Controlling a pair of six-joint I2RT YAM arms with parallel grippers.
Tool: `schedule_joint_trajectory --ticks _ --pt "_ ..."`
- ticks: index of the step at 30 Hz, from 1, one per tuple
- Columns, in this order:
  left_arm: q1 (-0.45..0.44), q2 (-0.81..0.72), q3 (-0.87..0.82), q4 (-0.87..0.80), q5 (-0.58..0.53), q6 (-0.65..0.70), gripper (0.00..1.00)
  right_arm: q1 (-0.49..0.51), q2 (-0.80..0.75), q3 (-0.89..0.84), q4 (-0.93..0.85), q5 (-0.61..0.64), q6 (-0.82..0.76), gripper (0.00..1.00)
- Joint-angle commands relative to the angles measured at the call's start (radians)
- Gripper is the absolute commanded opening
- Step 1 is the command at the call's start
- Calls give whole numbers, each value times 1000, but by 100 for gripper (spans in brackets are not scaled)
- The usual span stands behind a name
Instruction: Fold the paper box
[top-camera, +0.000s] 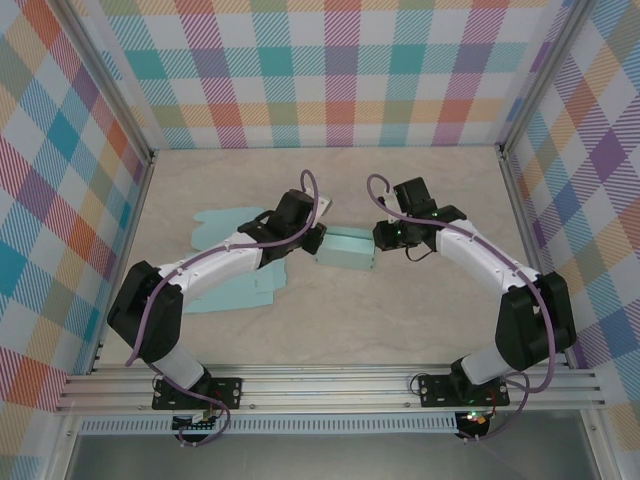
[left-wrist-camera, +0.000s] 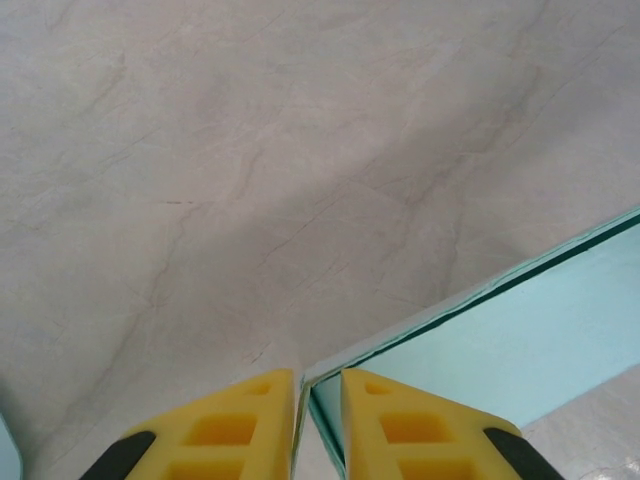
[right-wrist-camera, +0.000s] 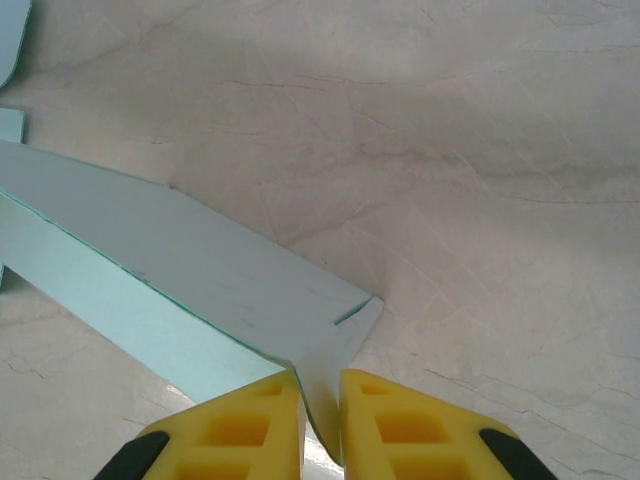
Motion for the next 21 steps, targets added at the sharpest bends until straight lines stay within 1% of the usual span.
schedule_joint_trajectory --ticks 1,7,11,14,21 --pt "-14 12 37 -61 -33 -19 19 9 12 28 -17 8 10 18" --pt "-14 -1 44 -117 -56 -1 20 14 4 30 -26 19 9 22" --pt "-13 16 55 -131 -69 9 17 17 -9 26 -31 30 14 23" --pt "-14 23 61 -128 -67 13 12 18 -18 22 -36 34 18 23" --pt "-14 44 86 -130 -63 27 8 21 -30 13 -48 49 21 21"
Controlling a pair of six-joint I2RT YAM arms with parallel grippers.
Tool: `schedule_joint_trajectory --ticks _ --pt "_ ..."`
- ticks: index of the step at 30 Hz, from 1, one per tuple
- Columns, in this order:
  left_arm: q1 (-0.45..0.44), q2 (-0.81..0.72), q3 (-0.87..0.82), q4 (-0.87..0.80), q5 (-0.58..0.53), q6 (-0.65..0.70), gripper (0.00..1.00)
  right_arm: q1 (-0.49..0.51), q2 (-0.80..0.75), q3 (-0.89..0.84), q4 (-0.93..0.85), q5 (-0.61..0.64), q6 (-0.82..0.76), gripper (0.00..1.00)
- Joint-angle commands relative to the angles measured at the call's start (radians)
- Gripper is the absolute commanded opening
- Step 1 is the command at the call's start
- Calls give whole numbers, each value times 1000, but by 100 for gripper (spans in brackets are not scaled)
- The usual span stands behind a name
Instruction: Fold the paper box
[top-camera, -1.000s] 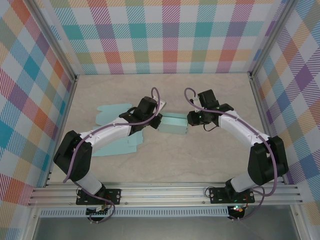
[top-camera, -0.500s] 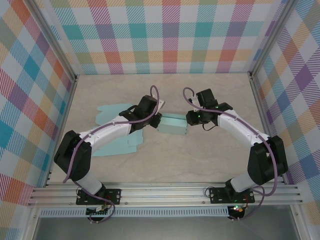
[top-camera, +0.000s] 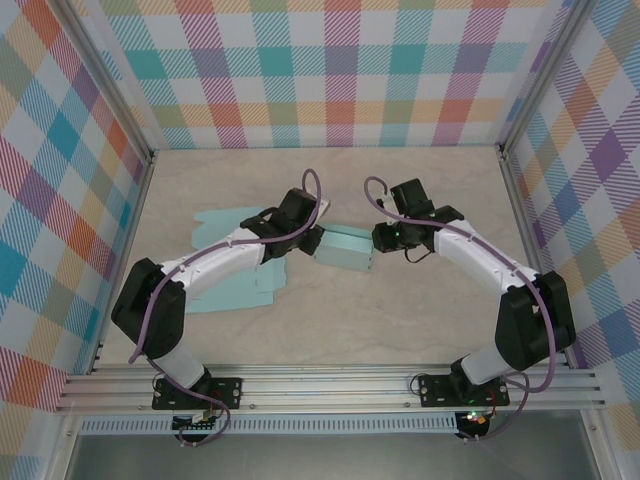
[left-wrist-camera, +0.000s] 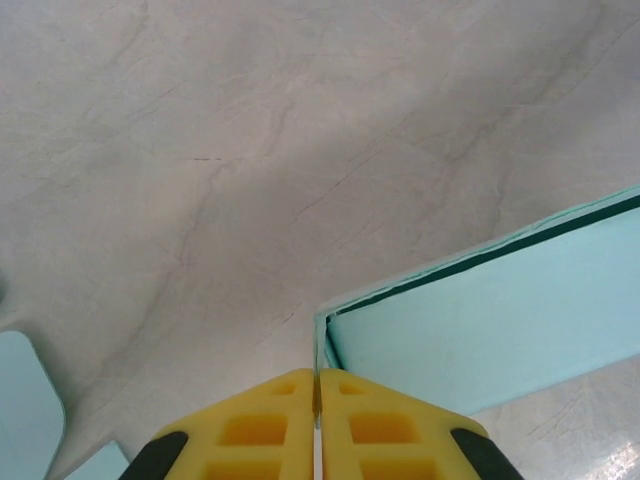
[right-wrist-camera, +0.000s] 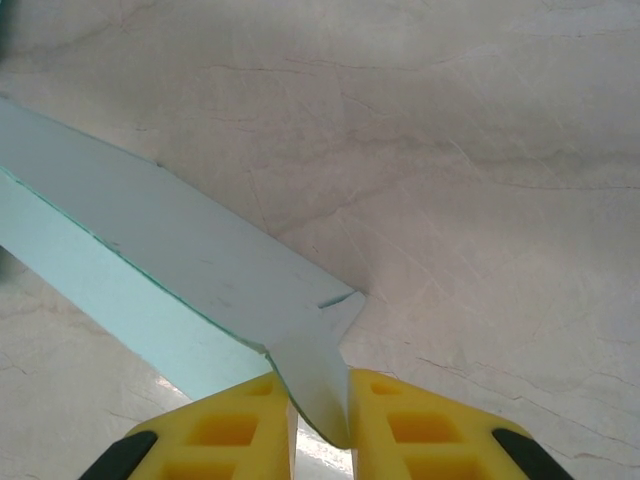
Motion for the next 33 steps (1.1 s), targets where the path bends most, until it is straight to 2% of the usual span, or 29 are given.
schedule_joint_trajectory --ticks 1,5,13,25,33 --pt "-13 17 37 -24 -11 18 6 7 -31 11 -26 14 17 21" --pt "-13 21 42 -25 -13 18 0 9 -44 2 -26 28 20 19" --pt "-14 3 36 -37 -4 0 0 9 -46 -1 -31 31 28 11" --pt "-17 -25 26 -49 67 -210 0 18 -29 19 21 -19 158 10" --pt "-29 -30 8 -37 90 -260 0 42 -24 12 95 -40 214 9"
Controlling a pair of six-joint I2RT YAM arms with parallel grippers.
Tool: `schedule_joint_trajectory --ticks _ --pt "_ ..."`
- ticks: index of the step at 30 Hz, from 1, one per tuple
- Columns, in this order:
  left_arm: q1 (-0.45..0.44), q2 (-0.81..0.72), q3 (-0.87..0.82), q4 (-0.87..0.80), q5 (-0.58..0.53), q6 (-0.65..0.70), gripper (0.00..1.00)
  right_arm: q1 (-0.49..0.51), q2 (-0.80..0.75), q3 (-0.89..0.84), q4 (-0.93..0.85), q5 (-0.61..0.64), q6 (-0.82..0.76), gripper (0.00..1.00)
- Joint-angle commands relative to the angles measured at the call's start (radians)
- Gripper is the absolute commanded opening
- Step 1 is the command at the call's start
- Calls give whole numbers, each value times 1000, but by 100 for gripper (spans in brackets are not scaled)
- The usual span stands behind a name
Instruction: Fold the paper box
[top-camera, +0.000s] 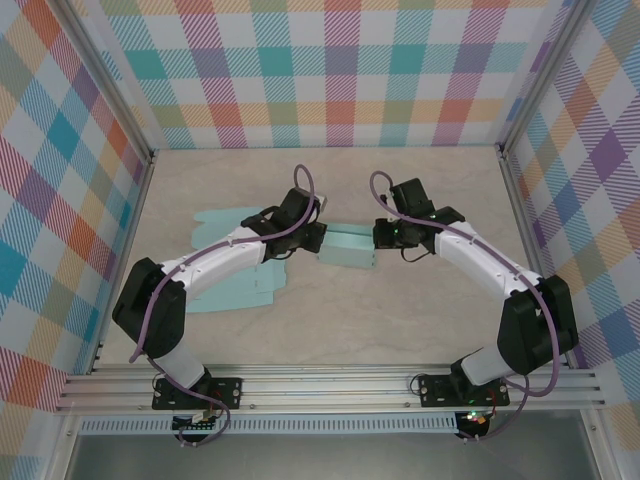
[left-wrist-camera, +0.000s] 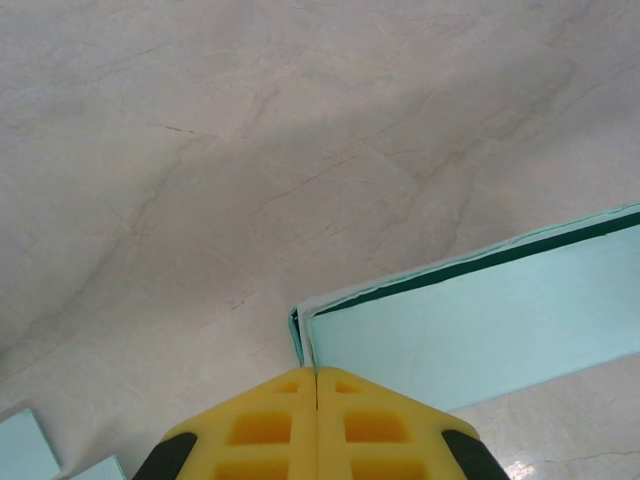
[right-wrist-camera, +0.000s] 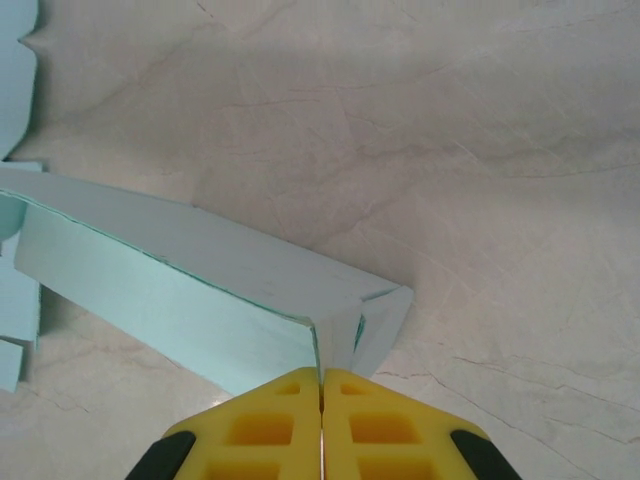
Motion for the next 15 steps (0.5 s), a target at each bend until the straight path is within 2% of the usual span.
schedule_joint_trajectory --ticks 1,15 --pt "-28 -30 -5 -12 41 -39 0 28 -1 13 66 -41 38 9" --pt "-43 -25 -7 -19 7 -42 0 64 32 -9 108 29 51 8"
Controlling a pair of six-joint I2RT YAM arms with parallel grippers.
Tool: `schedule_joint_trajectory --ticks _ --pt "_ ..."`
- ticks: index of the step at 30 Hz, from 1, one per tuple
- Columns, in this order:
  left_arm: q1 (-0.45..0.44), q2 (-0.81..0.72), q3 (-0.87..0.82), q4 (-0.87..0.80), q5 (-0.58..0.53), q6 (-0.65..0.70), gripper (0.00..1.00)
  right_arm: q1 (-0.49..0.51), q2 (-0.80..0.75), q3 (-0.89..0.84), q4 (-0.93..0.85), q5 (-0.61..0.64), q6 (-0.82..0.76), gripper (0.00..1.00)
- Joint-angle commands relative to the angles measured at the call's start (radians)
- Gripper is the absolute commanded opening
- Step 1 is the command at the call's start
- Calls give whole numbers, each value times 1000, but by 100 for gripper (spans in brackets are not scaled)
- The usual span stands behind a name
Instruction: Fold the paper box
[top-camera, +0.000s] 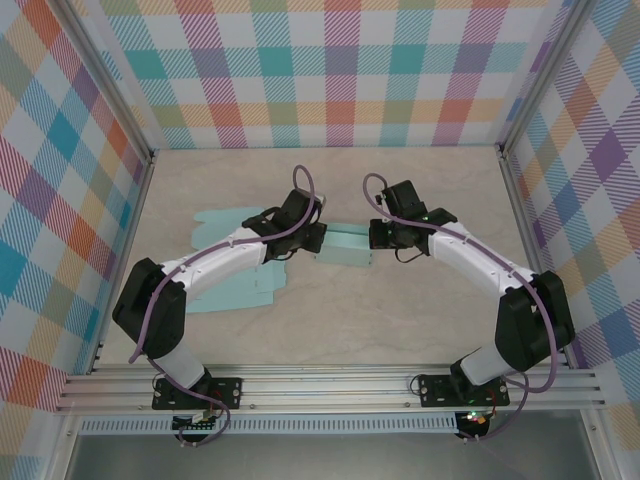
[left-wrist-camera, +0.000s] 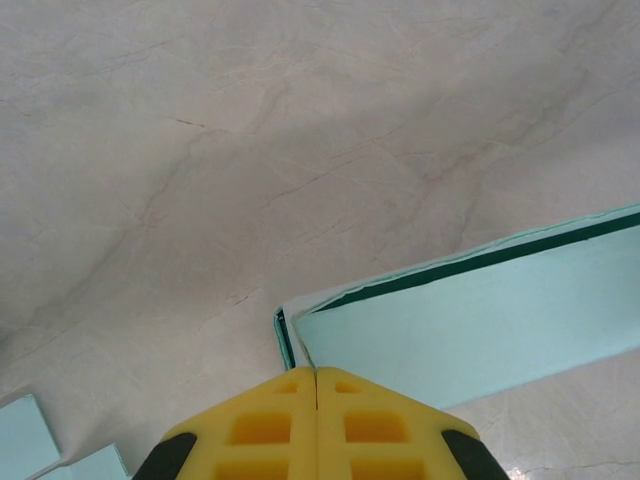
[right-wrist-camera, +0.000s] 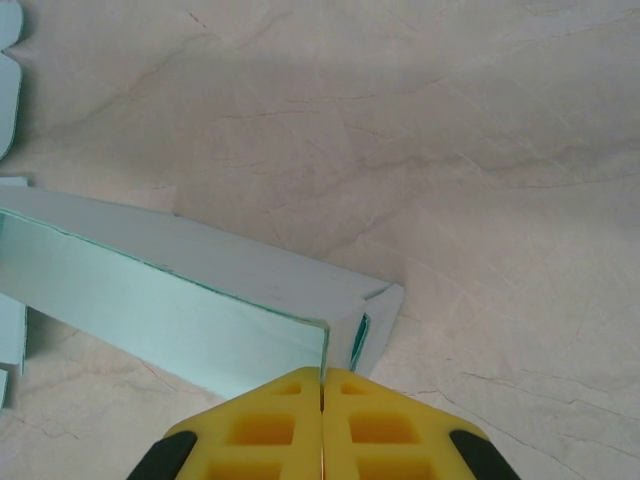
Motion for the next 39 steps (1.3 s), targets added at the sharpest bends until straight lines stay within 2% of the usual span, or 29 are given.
schedule_joint_trajectory --ticks 1,18,39 --pt "-32 -24 -9 -10 38 -10 0 25 8 -10 77 -34 20 8" --pt "-32 -16 -17 -5 39 -6 0 33 13 -41 129 -68 43 8" --pt "-33 -23 -73 8 -46 -8 0 33 -20 -152 119 49 -2 5"
